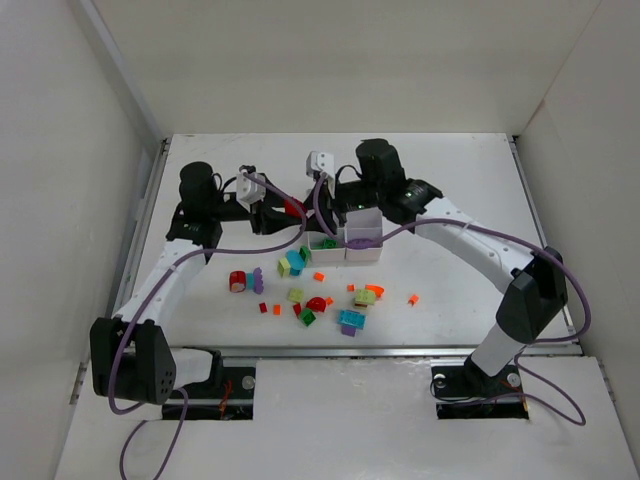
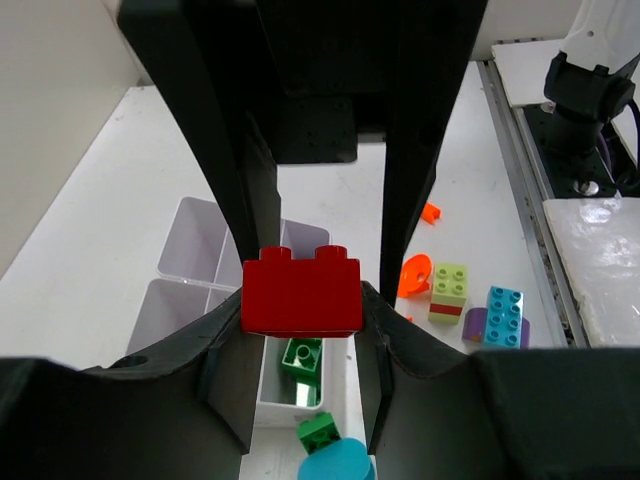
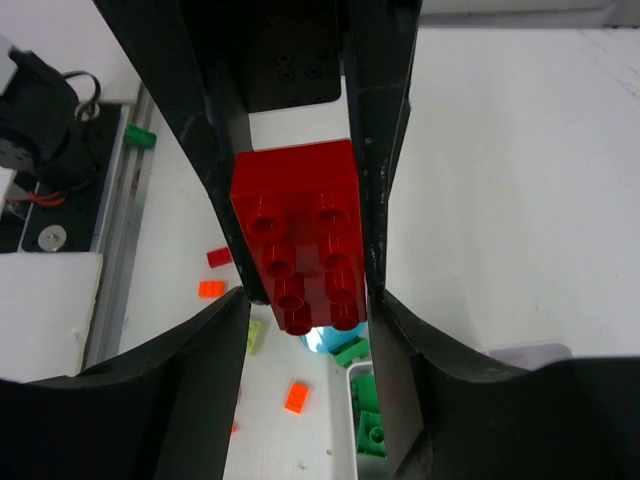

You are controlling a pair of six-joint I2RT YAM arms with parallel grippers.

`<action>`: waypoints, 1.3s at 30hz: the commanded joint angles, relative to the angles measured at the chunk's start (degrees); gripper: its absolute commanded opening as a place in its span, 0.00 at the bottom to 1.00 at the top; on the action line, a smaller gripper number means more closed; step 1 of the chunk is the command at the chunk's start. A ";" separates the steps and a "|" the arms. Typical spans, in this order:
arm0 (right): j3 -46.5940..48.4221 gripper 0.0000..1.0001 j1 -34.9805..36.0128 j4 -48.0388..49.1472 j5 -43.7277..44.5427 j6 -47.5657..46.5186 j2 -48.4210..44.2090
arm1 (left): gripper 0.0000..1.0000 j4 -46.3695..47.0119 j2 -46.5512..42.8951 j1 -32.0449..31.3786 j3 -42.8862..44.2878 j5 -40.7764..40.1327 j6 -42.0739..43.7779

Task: Sort the legos into containers by color

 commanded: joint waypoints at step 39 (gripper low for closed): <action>-3.37 0.00 2.35 -2.06 45.32 -11.41 7.54 | 1.00 -19.95 -6.23 8.00 -10.03 -23.99 20.24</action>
